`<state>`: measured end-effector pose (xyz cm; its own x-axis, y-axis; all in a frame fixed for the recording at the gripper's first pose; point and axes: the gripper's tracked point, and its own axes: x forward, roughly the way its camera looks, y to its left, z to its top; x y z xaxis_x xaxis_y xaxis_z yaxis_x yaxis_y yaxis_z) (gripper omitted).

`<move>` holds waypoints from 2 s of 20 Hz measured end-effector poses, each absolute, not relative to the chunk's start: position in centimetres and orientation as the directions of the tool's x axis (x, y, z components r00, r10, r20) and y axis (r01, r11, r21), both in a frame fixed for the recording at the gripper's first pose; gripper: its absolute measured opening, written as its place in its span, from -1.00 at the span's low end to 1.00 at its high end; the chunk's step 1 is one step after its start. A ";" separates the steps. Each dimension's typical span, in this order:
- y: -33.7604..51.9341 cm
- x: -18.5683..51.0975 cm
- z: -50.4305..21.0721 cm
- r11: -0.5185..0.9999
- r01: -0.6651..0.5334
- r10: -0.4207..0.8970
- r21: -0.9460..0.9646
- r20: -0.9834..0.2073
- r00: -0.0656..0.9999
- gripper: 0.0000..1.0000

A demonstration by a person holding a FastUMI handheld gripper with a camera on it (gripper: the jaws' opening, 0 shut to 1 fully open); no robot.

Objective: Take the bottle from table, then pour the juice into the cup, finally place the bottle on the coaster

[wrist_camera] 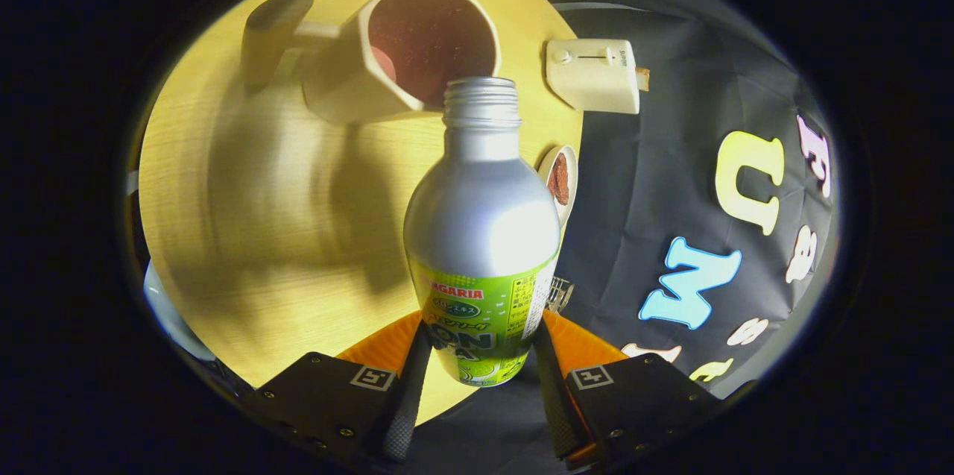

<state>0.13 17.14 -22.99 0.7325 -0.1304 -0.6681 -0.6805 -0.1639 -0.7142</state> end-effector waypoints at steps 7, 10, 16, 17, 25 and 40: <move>17.1 0.1 -22.3 -0.229 -0.687 -0.175 -0.690 -0.665 0.726 0.40; 17.1 0.1 -22.0 -0.257 -0.689 -0.193 -0.678 -0.662 0.724 0.40; 17.2 0.2 -21.2 -0.308 -0.681 -0.222 -0.664 -0.645 0.731 0.40; 17.3 0.2 -21.1 -0.316 -0.680 -0.225 -0.661 -0.644 0.731 0.40; 17.8 0.2 -20.4 -0.358 -0.680 -0.245 -0.639 -0.639 0.729 0.40; 18.2 0.4 -19.3 -0.411 -0.685 -0.279 -0.602 -0.632 0.723 0.40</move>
<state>0.37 18.24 -19.29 0.7230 -0.2788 -0.6321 -0.6847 -0.4113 -0.6017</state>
